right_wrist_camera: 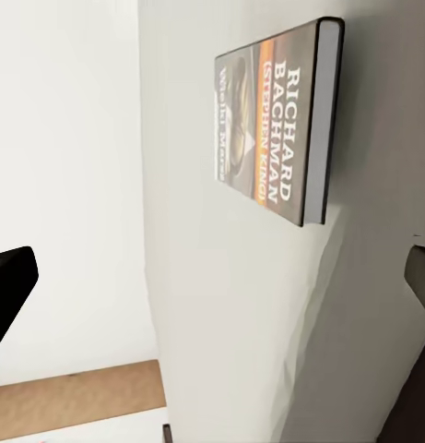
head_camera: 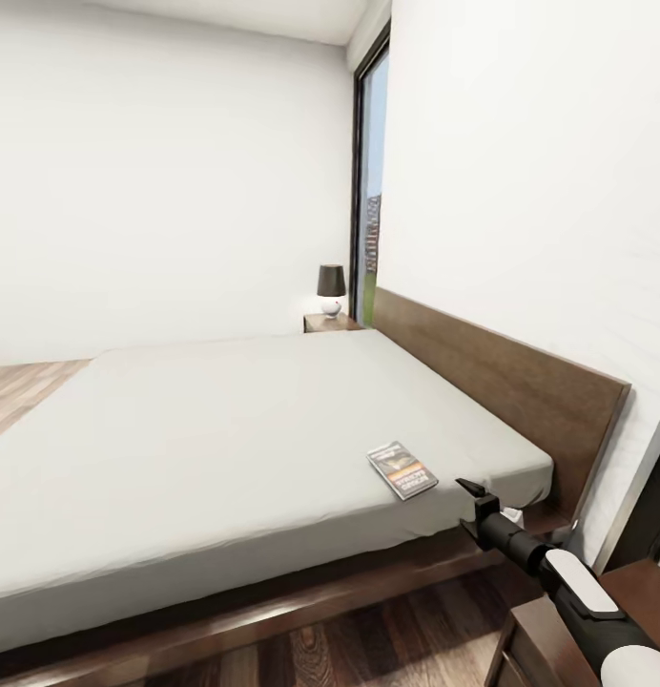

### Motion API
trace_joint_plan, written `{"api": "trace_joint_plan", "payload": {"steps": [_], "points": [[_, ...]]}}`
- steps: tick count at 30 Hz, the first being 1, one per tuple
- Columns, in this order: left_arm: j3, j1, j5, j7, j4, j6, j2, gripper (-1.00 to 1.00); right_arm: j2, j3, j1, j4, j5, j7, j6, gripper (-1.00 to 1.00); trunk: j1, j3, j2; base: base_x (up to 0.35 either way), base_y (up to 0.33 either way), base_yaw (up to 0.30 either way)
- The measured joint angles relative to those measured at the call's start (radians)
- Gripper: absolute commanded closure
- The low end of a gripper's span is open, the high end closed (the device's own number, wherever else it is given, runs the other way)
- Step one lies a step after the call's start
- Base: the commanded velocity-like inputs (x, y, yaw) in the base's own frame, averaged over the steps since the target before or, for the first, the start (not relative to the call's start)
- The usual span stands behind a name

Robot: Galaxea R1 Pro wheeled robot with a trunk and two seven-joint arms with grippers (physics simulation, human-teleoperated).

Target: In the bedroom, move the book from the bed onto either nightstand, and place the two sandals side by side next to the bed.

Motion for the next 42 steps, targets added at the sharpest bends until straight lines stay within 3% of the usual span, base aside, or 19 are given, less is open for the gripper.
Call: {"api": "trace_joint_plan", "payload": {"steps": [42], "points": [[0.0, 0.0, 0.002, -0.001, 0.0, 0.0, 0.0, -1.0, -0.001, -0.003, 0.0, 0.0, 0.0, 0.0, -0.001, -1.0, 0.0, 0.0, 0.0, 0.095, -0.042, 0.128]]}}
